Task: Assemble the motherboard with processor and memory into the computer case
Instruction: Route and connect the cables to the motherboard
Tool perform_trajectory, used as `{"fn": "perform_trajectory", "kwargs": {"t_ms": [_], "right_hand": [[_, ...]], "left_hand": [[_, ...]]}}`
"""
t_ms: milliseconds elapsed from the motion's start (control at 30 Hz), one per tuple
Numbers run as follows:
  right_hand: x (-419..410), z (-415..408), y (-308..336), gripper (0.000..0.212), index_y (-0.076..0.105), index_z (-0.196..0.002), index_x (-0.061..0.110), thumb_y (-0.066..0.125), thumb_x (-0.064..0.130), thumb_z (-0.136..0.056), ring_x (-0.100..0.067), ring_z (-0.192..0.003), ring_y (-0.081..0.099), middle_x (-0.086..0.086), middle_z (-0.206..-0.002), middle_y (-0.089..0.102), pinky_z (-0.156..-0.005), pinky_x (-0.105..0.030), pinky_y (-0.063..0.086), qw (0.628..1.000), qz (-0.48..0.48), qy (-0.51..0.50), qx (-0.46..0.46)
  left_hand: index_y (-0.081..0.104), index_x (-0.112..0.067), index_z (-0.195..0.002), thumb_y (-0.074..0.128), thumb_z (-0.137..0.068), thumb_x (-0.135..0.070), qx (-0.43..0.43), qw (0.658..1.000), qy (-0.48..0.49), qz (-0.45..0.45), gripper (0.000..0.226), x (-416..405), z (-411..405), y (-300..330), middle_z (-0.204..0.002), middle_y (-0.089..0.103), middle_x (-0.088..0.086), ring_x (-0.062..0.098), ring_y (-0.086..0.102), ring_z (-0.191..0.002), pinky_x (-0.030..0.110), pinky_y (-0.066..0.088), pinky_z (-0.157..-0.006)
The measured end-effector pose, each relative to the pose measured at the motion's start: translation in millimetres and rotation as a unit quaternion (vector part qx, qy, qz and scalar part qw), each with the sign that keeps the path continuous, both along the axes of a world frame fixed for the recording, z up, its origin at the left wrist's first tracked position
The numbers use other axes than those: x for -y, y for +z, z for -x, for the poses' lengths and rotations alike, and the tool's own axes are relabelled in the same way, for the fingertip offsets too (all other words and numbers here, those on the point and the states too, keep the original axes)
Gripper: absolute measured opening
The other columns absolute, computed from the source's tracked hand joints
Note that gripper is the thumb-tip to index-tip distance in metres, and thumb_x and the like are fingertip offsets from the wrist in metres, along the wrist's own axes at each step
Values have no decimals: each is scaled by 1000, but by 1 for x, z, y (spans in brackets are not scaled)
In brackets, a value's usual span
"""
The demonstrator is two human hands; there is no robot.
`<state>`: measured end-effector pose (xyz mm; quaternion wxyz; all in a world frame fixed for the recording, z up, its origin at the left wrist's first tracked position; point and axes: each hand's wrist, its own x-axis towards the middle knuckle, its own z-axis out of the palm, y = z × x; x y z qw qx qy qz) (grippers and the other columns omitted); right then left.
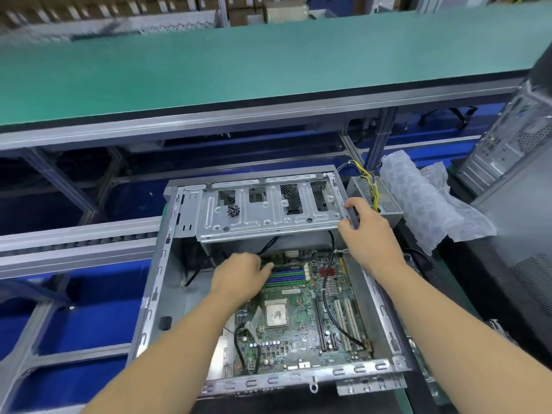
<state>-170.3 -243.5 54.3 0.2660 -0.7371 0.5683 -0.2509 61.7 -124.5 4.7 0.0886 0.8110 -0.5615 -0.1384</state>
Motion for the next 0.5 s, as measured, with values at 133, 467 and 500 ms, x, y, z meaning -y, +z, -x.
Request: {"fn": "perform_trajectory", "kwargs": {"t_ms": [133,467,500], "right_hand": [[0,0,0,26,46,-118,38,49,33,-93,-17,-66,54,-1,-90,58,-53,-32,39,1000,-1,4,-1],[-5,-6,9,28,56,-121,16,50,25,-96,-30,-90,53,-8,-108,54,-70,-42,51,988,91,-3,-125],[-7,-7,10,25,59,-115,11,52,22,-94,-32,-90,51,-10,-104,54,-71,-42,50,978,128,1,-165]], "left_hand": [[46,-22,-69,63,-89,-39,-20,988,139,57,31,-9,-22,-4,-70,58,-4,17,54,-62,26,37,-48],[72,-12,-96,62,-98,-20,-415,908,41,39,12,-4,-22,16,-69,72,4,13,63,-58,27,53,-54],[70,-7,-100,60,-99,-17,-483,873,60,39,14,-4,-20,19,-70,71,7,14,62,-57,26,52,-52]]}}
